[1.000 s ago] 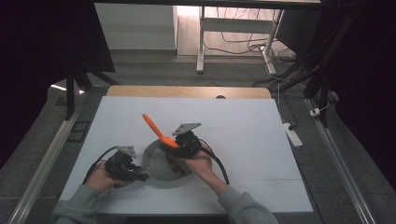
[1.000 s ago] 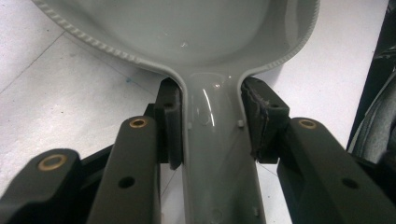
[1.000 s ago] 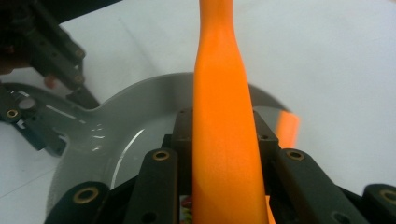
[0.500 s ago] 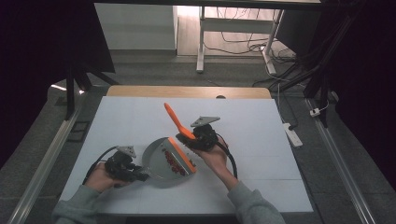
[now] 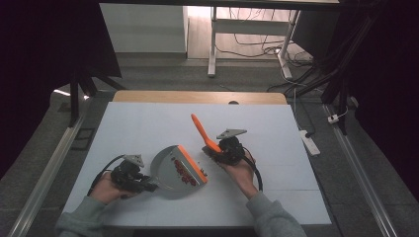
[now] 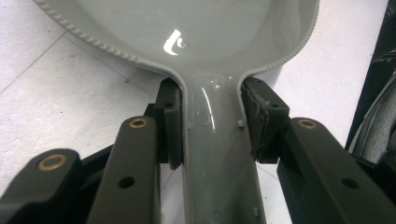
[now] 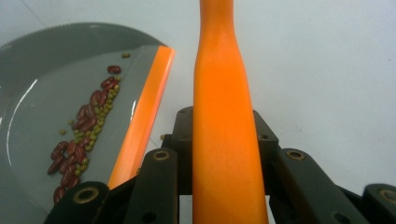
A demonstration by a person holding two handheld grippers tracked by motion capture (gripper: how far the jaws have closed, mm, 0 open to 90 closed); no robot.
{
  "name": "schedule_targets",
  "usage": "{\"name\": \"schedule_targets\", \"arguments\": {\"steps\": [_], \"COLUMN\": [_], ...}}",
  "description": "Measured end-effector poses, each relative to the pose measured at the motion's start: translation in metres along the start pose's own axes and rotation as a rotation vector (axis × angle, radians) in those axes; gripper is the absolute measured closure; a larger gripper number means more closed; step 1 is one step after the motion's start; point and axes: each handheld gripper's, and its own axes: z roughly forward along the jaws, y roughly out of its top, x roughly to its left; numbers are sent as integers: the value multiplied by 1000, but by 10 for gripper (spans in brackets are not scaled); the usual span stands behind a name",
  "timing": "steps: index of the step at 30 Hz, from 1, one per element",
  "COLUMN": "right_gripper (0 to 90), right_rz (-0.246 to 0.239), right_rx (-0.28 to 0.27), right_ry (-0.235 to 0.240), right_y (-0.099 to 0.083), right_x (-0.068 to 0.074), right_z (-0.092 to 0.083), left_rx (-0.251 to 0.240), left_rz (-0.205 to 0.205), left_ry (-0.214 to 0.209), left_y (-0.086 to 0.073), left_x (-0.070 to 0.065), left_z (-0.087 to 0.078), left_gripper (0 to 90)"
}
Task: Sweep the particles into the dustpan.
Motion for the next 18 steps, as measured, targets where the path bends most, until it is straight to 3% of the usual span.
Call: {"name": "schedule_targets", "arguments": {"steps": [6, 15, 18], "right_gripper": [708, 707, 707], "right_rz": [-18, -12, -17], "right_rx": [37, 31, 26], "right_ry": [18, 77, 75], "right_y": [-2, -2, -2], "right_x": [9, 27, 33], "right_z": [11, 19, 20], "left_rx": [-1, -1, 0], "left_rz": [0, -1, 0], "left_ry": [0, 3, 3], "left_y": [0, 0, 0], "left_x": [0, -1, 0], "left_z": [0, 0, 0], "left_gripper": [615, 615, 615]}}
